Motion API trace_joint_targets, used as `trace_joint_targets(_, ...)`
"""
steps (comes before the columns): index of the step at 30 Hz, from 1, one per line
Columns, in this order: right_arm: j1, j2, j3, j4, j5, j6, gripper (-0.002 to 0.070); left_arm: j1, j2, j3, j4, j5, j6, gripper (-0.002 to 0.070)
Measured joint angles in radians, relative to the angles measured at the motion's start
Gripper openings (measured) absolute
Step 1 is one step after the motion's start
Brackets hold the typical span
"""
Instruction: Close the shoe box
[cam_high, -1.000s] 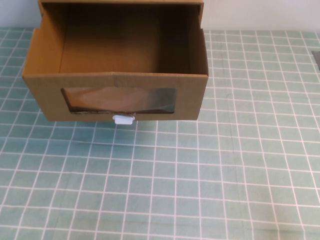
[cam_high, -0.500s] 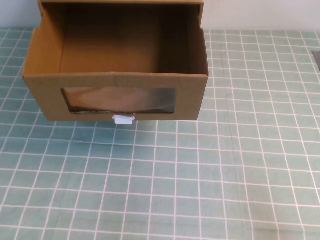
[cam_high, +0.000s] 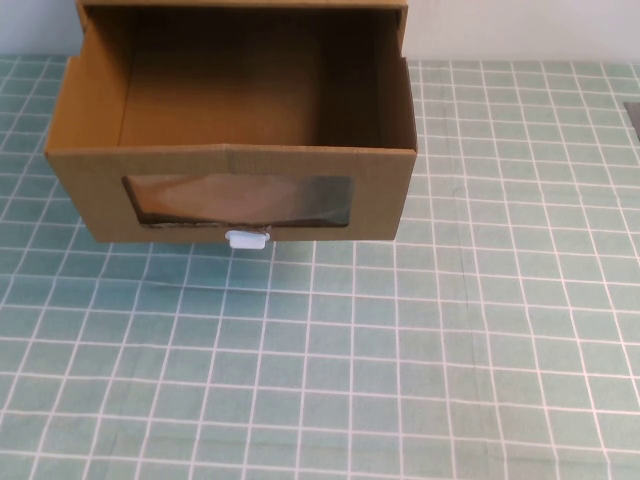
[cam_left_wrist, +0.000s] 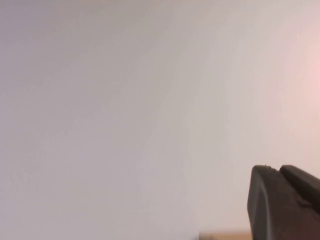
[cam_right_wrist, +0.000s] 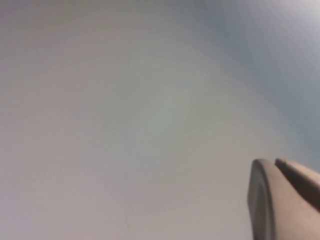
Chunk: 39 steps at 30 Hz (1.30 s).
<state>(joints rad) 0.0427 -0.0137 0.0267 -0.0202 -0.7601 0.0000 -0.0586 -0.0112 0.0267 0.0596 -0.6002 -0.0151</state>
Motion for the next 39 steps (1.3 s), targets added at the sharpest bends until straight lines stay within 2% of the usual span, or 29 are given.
trace_joint_targets(3, 0.0, 0.0, -0.004, 0.056, -0.073, 0.105, -0.0014, 0.0, 0.0, 0.0, -0.009, -0.107, -0.001, -0.0005)
trace_joint_targets(6, 0.0, 0.0, -0.082, 0.136, -0.052, 0.209, -0.0014, 0.0, 0.0, -0.048, -0.065, -0.167, -0.006, -0.0005)
trace_joint_targets(12, 0.0, 0.005, -0.434, 0.163, 0.215, 0.263, -0.0014, 0.0, -0.003, -0.308, -0.151, -0.075, -0.009, -0.0005)
trace_joint_targets(17, 0.0, 0.135, -0.773, 0.156, 0.507, 0.285, -0.0014, 0.0, 0.102, -0.563, -0.208, 0.146, -0.014, -0.0005)
trace_joint_targets(23, 0.0, 0.436, -1.118, 0.097, 1.07, 0.285, -0.0014, 0.0, 0.394, -0.925, -0.24, 0.636, -0.016, -0.0005)
trace_joint_targets(26, 0.0, 0.616, -1.218, 0.095, 1.336, 0.211, -0.0014, 0.0, 0.569, -1.091, -0.24, 0.903, -0.016, -0.0005)
trace_joint_targets(28, 0.0, 0.706, -1.246, 0.093, 1.442, 0.136, -0.0014, 0.0, 0.671, -1.15, -0.219, 1.018, -0.014, -0.0005)
trace_joint_targets(31, 0.0, 0.812, -1.255, 0.12, 1.505, 0.063, -0.0014, 0.0, 0.806, -1.177, -0.21, 1.016, -0.011, -0.0005)
trace_joint_targets(34, 0.011, 0.893, -1.255, 0.229, 1.542, 0.043, -0.0014, 0.0, 0.911, -1.181, -0.293, 0.964, -0.005, -0.0005)
trace_joint_targets(36, 0.04, 0.936, -1.255, 0.313, 1.56, 0.0, -0.0014, 0.0, 0.975, -1.204, -0.358, 0.964, 0.052, -0.0005)
trace_joint_targets(39, 0.1, 1.0, -1.255, 0.451, 1.572, -0.25, -0.0014, 0.0, 1.088, -1.276, -0.491, 1.018, 0.211, -0.0005)
